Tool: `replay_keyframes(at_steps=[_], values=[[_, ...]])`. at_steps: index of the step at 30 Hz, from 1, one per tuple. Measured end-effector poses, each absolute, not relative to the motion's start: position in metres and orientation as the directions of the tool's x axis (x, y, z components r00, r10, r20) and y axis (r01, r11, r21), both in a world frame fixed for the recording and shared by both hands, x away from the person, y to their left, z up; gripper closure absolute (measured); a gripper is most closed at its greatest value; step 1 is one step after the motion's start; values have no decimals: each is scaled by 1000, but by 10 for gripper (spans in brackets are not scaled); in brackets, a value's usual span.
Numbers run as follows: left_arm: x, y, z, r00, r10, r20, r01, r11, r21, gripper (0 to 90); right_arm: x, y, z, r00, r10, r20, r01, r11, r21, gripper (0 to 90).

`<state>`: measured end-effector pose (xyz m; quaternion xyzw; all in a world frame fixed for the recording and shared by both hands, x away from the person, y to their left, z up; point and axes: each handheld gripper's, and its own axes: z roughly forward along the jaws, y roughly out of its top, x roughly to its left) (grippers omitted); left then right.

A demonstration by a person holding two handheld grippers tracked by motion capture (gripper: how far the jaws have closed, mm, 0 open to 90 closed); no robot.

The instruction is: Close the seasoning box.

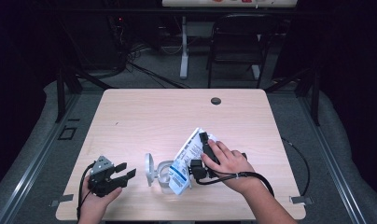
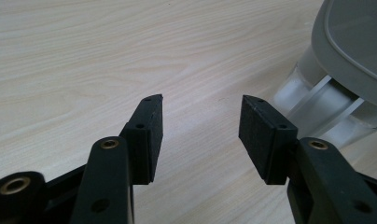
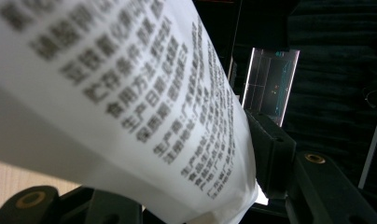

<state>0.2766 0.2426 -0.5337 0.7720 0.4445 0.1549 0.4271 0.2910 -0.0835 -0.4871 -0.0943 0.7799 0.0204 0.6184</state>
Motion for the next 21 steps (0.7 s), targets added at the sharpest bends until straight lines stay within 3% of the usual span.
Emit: replay_keyframes(at_steps=[21], values=[[276, 244, -532, 554, 821, -139, 560, -243, 792, 502, 290, -82, -485, -213, -133, -968, -172, 980, -97, 536]])
